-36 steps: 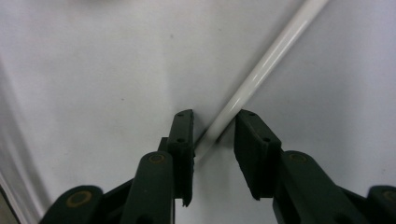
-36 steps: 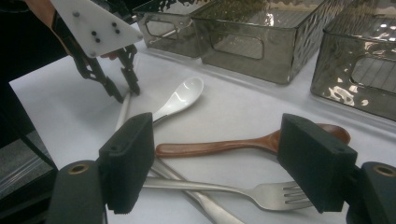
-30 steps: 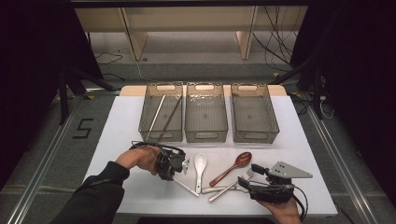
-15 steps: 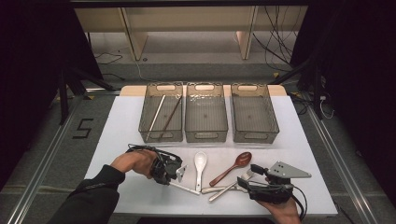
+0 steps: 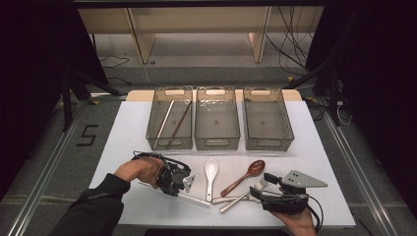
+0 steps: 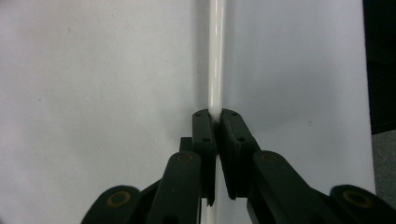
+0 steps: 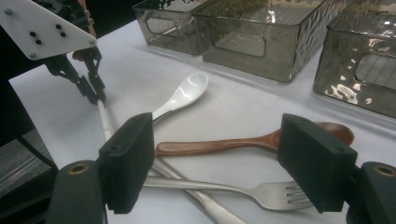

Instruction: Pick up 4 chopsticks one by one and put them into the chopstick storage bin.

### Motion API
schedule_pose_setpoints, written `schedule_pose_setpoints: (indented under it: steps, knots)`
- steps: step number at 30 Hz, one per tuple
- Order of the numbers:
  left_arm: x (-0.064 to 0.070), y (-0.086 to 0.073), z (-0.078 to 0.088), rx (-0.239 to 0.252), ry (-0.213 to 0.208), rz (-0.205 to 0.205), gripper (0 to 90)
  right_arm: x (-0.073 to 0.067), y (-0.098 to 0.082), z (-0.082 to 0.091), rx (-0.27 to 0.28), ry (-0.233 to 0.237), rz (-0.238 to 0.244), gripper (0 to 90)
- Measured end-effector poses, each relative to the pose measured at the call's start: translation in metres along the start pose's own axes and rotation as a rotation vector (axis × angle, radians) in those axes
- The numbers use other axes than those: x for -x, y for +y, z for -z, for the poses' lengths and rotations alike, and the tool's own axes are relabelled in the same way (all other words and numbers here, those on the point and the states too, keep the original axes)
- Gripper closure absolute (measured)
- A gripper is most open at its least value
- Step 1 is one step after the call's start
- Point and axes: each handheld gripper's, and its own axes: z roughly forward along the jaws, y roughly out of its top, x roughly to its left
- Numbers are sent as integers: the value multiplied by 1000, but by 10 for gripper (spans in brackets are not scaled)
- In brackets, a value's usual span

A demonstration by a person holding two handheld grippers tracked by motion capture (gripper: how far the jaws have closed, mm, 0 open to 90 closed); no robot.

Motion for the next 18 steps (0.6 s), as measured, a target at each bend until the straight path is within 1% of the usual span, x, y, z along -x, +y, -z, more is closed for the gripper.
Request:
schedule_pose_setpoints:
  steps: [2, 4, 5, 6, 8, 9, 11, 12, 14, 16, 17, 18]
  knots:
    - [1, 1, 5, 6, 2, -10, 847, 0, 0, 0, 1, 0, -1, 282]
    - [1, 2, 9, 12, 20, -16, 847, 0, 0, 0, 1, -1, -2, 282]
    - [1, 2, 11, 18, 22, -11, 847, 0, 0, 0, 2, -1, -2, 282]
    - [1, 3, 13, 31, 25, 2, 847, 0, 0, 0, 2, -1, -2, 282]
    - [1, 4, 18, 42, 36, 11, 847, 0, 0, 1, 3, -2, -1, 282]
    - [0, 4, 19, 52, 49, 19, 847, 0, 0, 1, 3, -1, -3, 282]
    - [-1, 4, 23, 70, 53, 39, 846, 0, 0, 1, 4, -2, -3, 282]
    - [-1, 4, 26, 79, 66, 43, 847, 0, 0, 1, 4, -3, -3, 282]
    - [-3, 4, 29, 95, 78, 73, 846, 0, 0, 1, 5, -4, -3, 282]
    - [-6, 4, 33, 105, 97, 123, 846, 0, 0, 1, 5, -4, -3, 282]
    - [-7, 4, 35, 106, 122, 140, 846, 0, 0, 1, 5, -4, -3, 282]
    - [-9, 4, 37, 112, 133, 173, 846, 0, 0, 1, 5, -4, -3, 282]
